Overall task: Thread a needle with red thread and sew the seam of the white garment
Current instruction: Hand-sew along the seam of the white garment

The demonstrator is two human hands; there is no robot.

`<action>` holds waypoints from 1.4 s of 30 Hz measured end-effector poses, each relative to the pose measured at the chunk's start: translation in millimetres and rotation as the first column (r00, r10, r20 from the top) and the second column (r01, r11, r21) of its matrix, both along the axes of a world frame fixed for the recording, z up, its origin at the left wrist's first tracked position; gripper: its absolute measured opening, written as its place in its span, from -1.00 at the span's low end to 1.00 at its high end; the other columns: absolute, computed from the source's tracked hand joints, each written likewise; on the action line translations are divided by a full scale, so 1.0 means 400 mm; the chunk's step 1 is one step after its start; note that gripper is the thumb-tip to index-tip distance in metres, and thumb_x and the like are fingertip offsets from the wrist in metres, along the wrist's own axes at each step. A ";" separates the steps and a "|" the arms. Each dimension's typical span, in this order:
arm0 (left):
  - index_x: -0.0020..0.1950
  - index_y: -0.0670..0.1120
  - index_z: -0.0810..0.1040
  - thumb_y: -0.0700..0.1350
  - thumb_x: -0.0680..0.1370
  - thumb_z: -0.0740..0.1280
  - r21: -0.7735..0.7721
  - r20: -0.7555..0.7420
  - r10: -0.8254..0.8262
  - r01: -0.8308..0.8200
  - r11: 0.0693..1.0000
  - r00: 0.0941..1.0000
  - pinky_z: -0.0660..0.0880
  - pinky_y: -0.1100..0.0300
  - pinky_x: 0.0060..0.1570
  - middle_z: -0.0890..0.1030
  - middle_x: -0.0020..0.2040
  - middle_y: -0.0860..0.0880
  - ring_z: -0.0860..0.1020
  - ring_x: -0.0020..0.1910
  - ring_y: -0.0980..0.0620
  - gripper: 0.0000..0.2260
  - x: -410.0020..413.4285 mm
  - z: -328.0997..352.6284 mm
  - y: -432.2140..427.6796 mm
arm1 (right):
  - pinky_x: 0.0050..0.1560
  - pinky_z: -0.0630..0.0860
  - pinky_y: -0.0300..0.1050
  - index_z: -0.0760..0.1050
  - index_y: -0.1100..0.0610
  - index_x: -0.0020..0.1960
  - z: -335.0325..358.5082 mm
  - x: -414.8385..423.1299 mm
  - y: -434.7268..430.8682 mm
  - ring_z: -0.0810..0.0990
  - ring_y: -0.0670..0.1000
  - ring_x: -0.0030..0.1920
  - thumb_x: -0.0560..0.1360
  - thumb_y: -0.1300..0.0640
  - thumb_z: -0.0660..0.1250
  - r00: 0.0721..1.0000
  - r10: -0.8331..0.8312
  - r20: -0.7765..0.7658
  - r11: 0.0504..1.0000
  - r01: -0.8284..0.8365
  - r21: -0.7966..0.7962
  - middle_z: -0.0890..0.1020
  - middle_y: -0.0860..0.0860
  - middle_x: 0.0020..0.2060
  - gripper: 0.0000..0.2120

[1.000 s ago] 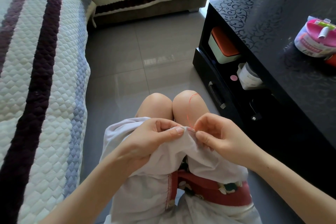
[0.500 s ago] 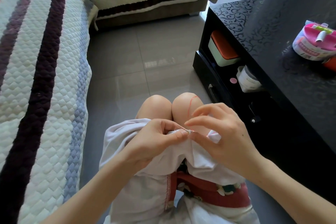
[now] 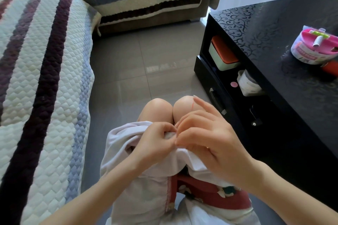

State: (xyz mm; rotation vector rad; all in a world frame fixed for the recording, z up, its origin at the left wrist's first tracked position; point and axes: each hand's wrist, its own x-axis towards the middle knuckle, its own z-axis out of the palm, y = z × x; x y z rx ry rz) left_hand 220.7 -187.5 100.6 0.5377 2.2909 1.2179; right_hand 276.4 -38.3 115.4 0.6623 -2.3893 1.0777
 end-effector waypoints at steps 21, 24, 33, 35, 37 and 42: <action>-0.13 -0.05 0.71 -0.10 0.47 0.40 0.285 0.436 -0.239 0.119 0.951 0.867 0.44 0.29 0.07 0.67 -0.04 0.00 0.60 0.05 0.11 -0.91 -0.036 0.017 -0.043 | 0.02 0.48 -0.07 0.38 0.02 -0.14 -0.067 -0.342 0.491 0.50 -0.01 -0.13 0.49 0.15 0.15 0.226 -0.864 0.450 0.106 0.955 -0.277 0.51 -0.06 -0.17 -0.93; -0.18 -0.01 0.72 -0.12 0.43 0.41 0.304 0.466 -0.202 0.058 0.951 0.861 0.46 0.35 0.03 0.69 -0.06 0.01 0.61 0.03 0.14 -0.91 -0.038 0.018 -0.039 | -0.16 0.44 -0.17 0.54 0.09 -0.05 -0.027 -0.317 0.361 0.53 -0.07 -0.22 0.46 0.09 0.33 0.550 -0.659 0.513 0.572 0.809 -0.134 0.55 -0.07 -0.26 -0.89; -0.14 0.00 0.73 -0.08 0.43 0.43 0.274 0.471 -0.183 0.054 0.960 0.863 0.50 0.31 0.11 0.70 -0.01 -0.08 0.62 0.09 0.09 -0.92 -0.038 0.030 -0.036 | -0.35 0.31 -0.22 0.62 0.24 -0.14 0.018 -0.078 0.090 0.38 -0.18 -0.38 0.50 0.01 0.38 0.527 0.161 0.834 0.987 -0.107 -0.123 0.51 0.01 -0.41 -0.73; -0.14 0.00 0.73 -0.07 0.44 0.46 0.273 0.475 -0.189 0.060 0.960 0.860 0.48 0.29 0.18 0.70 0.01 -0.08 0.60 0.15 0.07 -0.94 -0.038 0.035 -0.036 | -0.36 0.25 -0.32 0.59 0.29 -0.18 0.020 -0.073 0.090 0.33 -0.19 -0.43 0.50 0.07 0.40 0.545 0.171 0.821 0.985 -0.070 -0.159 0.45 -0.09 -0.47 -0.74; -0.13 -0.01 0.72 -0.07 0.44 0.43 0.274 0.463 -0.202 0.078 0.959 0.863 0.47 0.24 0.23 0.70 0.02 -0.09 0.60 0.16 0.04 -0.92 -0.038 0.035 -0.036 | -0.37 0.25 -0.37 0.58 0.25 -0.24 0.026 -0.076 0.097 0.34 -0.19 -0.45 0.49 0.15 0.41 0.548 0.183 0.816 0.981 -0.050 -0.186 0.42 -0.15 -0.52 -0.80; -0.19 0.03 0.73 -0.08 0.40 0.42 0.278 0.460 -0.186 0.058 0.959 0.868 0.49 0.33 0.07 0.70 -0.04 -0.01 0.62 0.04 0.14 -0.92 -0.036 0.033 -0.036 | -0.30 0.34 -0.21 0.54 0.18 -0.32 -0.004 -0.115 0.137 0.41 -0.11 -0.37 0.48 0.28 0.40 0.629 0.070 0.774 0.976 0.118 -0.185 0.48 -0.03 -0.45 -0.79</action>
